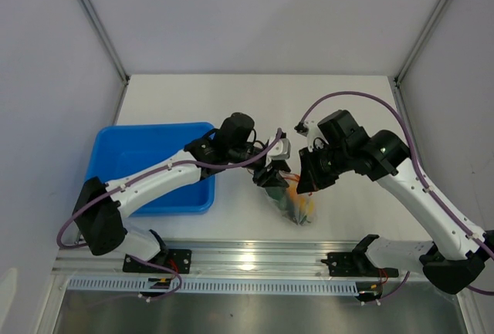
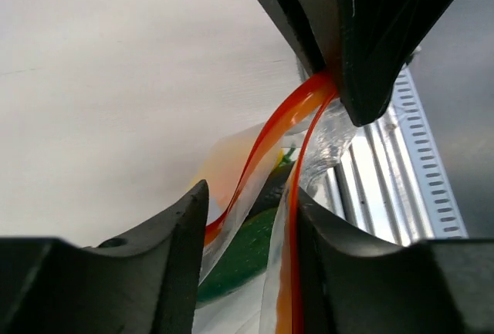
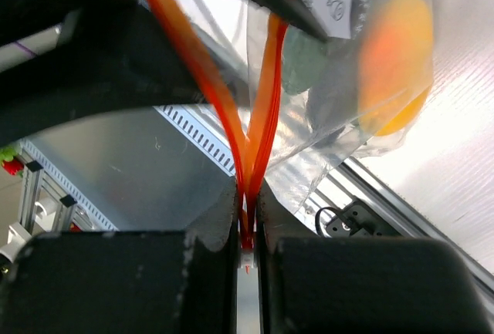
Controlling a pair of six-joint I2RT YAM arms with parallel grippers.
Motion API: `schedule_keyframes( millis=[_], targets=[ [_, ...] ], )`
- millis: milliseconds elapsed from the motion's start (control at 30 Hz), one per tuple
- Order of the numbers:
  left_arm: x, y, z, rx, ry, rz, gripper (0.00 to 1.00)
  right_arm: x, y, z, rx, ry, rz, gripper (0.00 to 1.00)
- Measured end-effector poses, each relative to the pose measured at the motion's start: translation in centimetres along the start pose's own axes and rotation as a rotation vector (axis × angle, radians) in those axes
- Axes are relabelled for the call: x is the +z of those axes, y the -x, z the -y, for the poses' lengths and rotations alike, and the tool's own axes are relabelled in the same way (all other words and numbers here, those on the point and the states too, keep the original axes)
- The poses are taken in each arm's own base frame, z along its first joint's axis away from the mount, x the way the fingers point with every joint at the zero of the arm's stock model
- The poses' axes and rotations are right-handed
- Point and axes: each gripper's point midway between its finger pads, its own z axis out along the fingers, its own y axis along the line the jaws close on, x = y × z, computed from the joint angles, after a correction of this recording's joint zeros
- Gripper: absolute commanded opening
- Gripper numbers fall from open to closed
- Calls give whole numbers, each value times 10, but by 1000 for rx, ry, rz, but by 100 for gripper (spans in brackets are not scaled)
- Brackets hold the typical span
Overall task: Place the food in the zip-top bag and seal the zipper
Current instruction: Zip the zipper food storage bag at the center of the board.
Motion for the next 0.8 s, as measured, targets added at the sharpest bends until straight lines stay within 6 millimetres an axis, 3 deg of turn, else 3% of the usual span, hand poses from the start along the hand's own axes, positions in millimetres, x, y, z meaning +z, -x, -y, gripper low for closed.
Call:
schedule_keyframes(
  millis=[100,267,300,400,500,633,800],
  targets=[
    [-5,0,-4,-9,42,-15,26,1,-1,0,-14,6,-10,0],
    [-8,-6,-3,-67,64,-48,4,7,0,2,-31,5,-31,0],
    [-8,-6,-2,-80,64,-52,0,8,0,2,-32,3,-36,14],
    [-8,-9,0,-122,67,-63,1,12,4,7,-25,-13,-43,44],
    [-10,-13,1,-173,83,-78,1,15,12,13,-13,-24,-28,53],
    [-17,-14,-2,-282,148,-117,1,13,27,28,24,-38,45,53],
    [-24,1,-3,-436,206,-119,0,12,26,46,70,-29,138,47]
  ],
)
